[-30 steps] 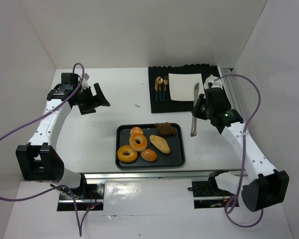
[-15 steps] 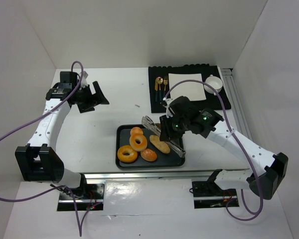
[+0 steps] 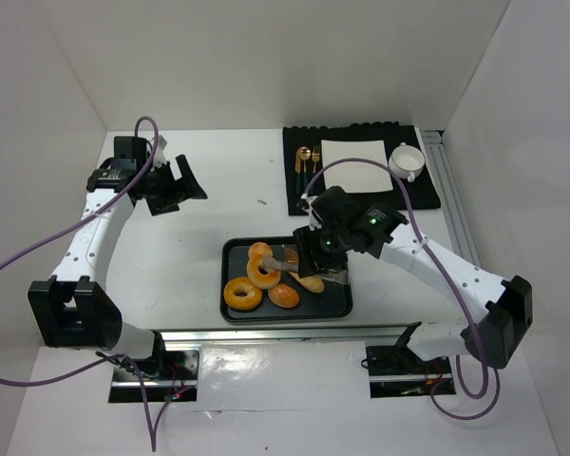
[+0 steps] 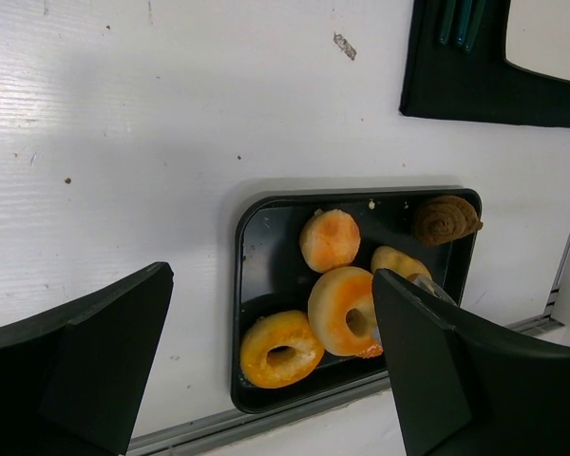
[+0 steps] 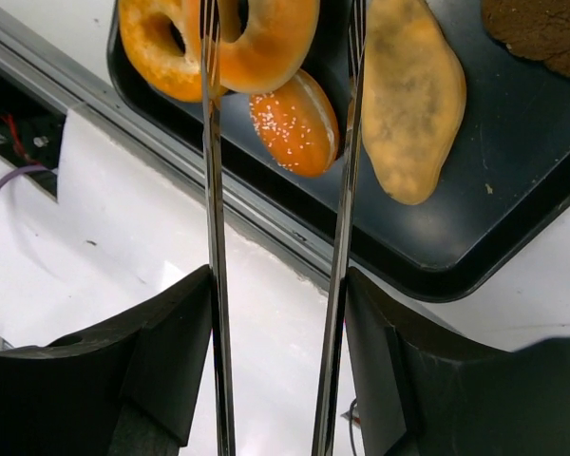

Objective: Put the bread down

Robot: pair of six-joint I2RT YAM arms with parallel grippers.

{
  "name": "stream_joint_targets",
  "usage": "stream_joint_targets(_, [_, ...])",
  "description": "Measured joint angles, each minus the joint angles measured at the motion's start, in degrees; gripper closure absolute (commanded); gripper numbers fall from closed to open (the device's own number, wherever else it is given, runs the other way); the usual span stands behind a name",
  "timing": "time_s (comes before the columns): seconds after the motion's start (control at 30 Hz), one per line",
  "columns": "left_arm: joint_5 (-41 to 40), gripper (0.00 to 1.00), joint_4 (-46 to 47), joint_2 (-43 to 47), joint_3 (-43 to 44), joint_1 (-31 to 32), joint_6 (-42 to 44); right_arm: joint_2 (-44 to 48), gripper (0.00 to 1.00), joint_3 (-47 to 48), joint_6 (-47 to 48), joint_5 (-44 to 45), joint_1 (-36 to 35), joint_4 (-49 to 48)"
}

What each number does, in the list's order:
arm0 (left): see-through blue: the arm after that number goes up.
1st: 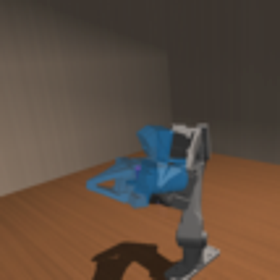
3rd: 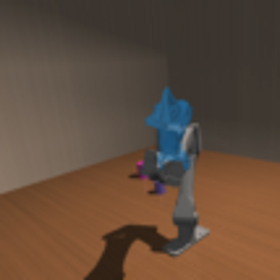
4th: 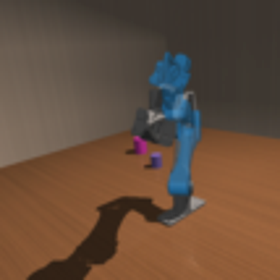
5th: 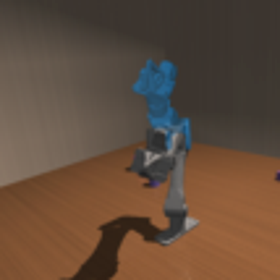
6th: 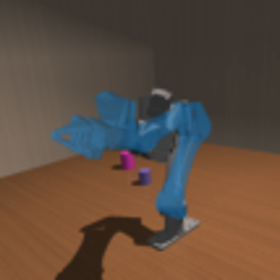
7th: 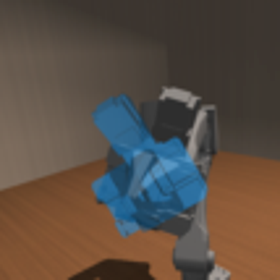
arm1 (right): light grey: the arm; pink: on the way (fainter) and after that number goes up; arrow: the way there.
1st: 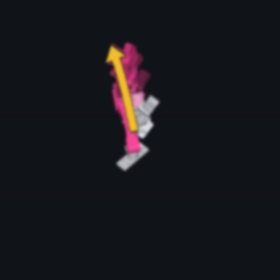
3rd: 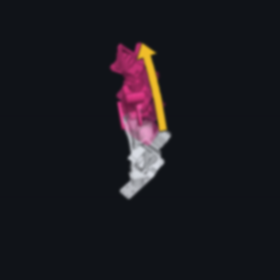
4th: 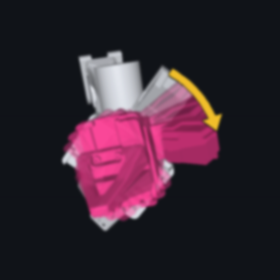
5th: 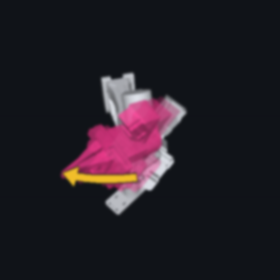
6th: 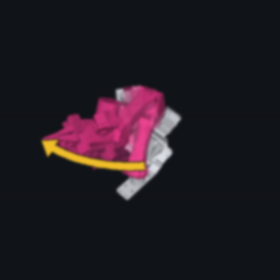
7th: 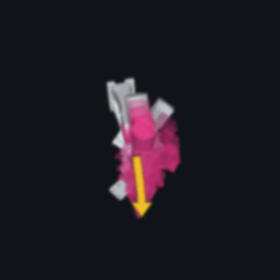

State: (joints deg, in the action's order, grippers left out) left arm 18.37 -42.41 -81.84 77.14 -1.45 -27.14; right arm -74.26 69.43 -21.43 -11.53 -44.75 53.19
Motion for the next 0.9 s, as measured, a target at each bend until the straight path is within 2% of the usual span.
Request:
stream_joint_targets(0.3, [-0.24,0.00,-0.04,0.50,0.00,0.00,0.00,-3.28,0.38,0.00,1.84,-2.01,0.68,-0.87])
stream_joint_targets(0.47, [-0.55,0.00,-0.04,0.61,0.00,0.00,0.00,-4.98,0.50,0.00,3.06,-4.83,1.64,-2.03])
stream_joint_targets(0.5, [-0.57,0.00,-0.04,0.61,0.00,0.00,0.00,-5.16,0.58,0.00,3.34,-5.22,1.75,-2.14])
stream_joint_targets(0.63, [-0.55,0.00,-0.04,0.61,0.00,0.00,0.04,-5.40,0.73,0.07,4.24,-6.03,2.86,-2.05])
stream_joint_targets(0.9, [-1.05,0.00,-0.04,0.61,0.00,0.00,0.09,-5.38,0.75,8.13,6.43,-4.46,8.24,1.14])
